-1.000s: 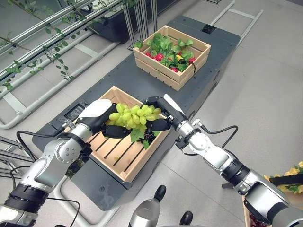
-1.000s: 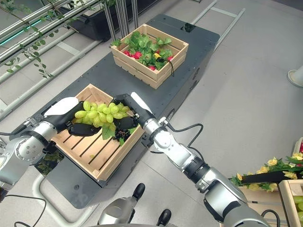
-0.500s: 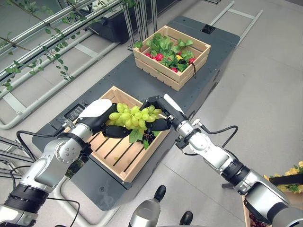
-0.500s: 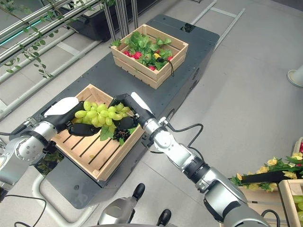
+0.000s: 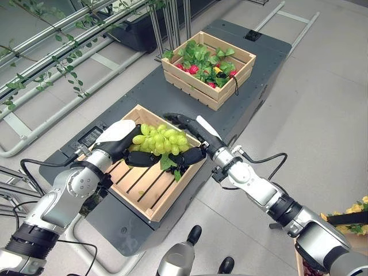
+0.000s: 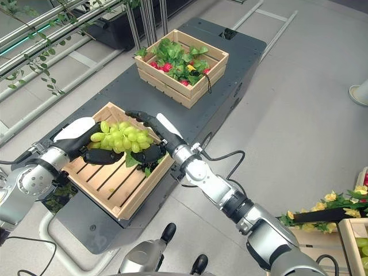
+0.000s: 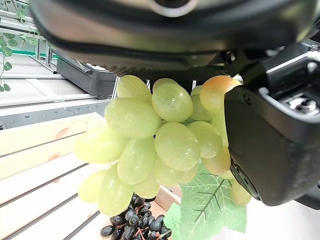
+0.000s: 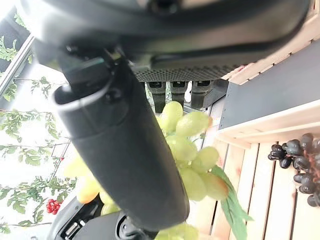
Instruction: Pick up the fruits from the basket on one side to the basket on the other side
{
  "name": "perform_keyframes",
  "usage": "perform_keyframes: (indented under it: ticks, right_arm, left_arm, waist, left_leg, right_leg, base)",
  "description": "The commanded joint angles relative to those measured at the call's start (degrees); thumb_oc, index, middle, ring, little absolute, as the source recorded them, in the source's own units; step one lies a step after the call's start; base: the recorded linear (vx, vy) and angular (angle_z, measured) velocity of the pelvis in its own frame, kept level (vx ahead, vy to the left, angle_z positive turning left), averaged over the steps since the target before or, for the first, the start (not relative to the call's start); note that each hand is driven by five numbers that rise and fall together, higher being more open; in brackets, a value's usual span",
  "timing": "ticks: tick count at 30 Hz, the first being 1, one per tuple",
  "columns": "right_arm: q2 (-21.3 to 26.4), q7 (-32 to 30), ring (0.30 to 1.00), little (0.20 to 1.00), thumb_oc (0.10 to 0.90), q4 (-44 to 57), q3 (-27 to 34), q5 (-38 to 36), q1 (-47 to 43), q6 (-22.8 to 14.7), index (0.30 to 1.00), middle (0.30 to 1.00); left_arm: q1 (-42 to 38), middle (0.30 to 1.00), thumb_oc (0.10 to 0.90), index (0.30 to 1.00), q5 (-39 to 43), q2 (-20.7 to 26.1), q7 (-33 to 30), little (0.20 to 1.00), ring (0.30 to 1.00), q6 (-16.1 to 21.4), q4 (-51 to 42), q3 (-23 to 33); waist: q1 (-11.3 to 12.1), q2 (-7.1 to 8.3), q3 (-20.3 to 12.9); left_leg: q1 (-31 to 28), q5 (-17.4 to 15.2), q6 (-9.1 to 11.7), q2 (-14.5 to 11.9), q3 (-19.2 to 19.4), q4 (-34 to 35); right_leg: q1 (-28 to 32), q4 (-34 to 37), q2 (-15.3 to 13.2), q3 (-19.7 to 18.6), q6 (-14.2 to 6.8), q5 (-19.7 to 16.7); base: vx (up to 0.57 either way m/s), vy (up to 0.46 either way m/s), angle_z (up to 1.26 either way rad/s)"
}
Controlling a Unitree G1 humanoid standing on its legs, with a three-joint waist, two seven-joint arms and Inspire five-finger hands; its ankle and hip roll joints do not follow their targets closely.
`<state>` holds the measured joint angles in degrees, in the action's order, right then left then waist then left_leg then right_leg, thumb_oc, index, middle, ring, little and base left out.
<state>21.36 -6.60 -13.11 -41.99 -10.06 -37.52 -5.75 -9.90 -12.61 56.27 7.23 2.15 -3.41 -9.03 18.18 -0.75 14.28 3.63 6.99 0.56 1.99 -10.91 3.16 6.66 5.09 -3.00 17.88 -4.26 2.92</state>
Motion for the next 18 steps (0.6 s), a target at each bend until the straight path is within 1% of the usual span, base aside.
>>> perform_keyframes:
  ticks: [1, 15, 16, 17, 18]
  right_arm:
    - [-4.54, 0.91, 0.9, 0.9, 0.8, 3.23, -2.04, -3.22, 0.52, -8.82, 0.9, 0.9]
    - [-5.43, 1.39, 0.9, 0.9, 0.8, 3.59, -2.75, -3.54, 0.61, -9.41, 0.9, 0.9]
    - [-5.48, 1.61, 0.7, 0.7, 0.667, 3.66, -2.78, -3.63, 0.56, -9.43, 0.7, 0.7]
    - [-5.4, 1.54, 0.3, 0.3, 0.4, 3.77, -2.85, -3.87, 0.53, -9.64, 0.3, 0.3]
    - [-5.37, 1.6, 0.3, 0.3, 0.4, 3.78, -2.84, -3.94, 0.54, -9.66, 0.3, 0.3]
  left_arm:
    - [-5.03, 0.3, 0.4, 0.3, 3.7, -1.23, -4.77, 0.3, 0.3, 2.66, -1.49, 1.88]
    - [-4.87, 0.3, 0.4, 0.3, 4.13, -1.26, -4.12, 0.3, 0.3, 3.13, -1.77, 2.26]
    - [-4.9, 0.3, 0.4, 0.3, 4.11, -1.32, -4.0, 0.3, 0.3, 2.94, -1.98, 2.2]
    - [-4.92, 0.3, 0.4, 0.3, 4.11, -1.34, -3.88, 0.3, 0.3, 2.78, -2.19, 2.05]
    - [-4.91, 0.3, 0.4, 0.3, 4.11, -1.35, -3.85, 0.3, 0.3, 2.74, -2.26, 2.04]
  waist:
    - [-0.46, 0.19, -11.71]
    - [-0.14, 0.0, -11.78]
    - [-0.12, 0.0, -11.79]
    - [-0.07, -0.01, -11.77]
    - [-0.06, -0.02, -11.76]
  left_leg:
    - [-1.31, -2.74, -0.59, 2.81, -2.1, 1.84]
    - [-1.23, -2.6, -0.48, 2.86, -2.35, 1.84]
    - [-1.2, -2.58, -0.48, 2.88, -2.37, 1.84]
    - [-1.2, -2.59, -0.46, 2.89, -2.42, 1.84]
    - [-1.2, -2.6, -0.46, 2.89, -2.43, 1.84]
  right_leg:
    - [-2.32, -0.61, -2.62, 0.53, -0.42, -2.67]
    - [-2.24, -0.65, -2.69, 0.88, -0.36, -2.53]
    - [-2.24, -0.63, -2.68, 0.88, -0.32, -2.52]
    - [-2.24, -0.67, -2.69, 0.92, -0.34, -2.5]
    - [-2.24, -0.68, -2.7, 0.94, -0.34, -2.49]
  base:
    - [0.0, 0.0, 0.0]
    - [0.0, 0.0, 0.0]
    - [0.0, 0.0, 0.0]
    - [0.0, 0.0, 0.0]
    - [0.0, 0.0, 0.0]
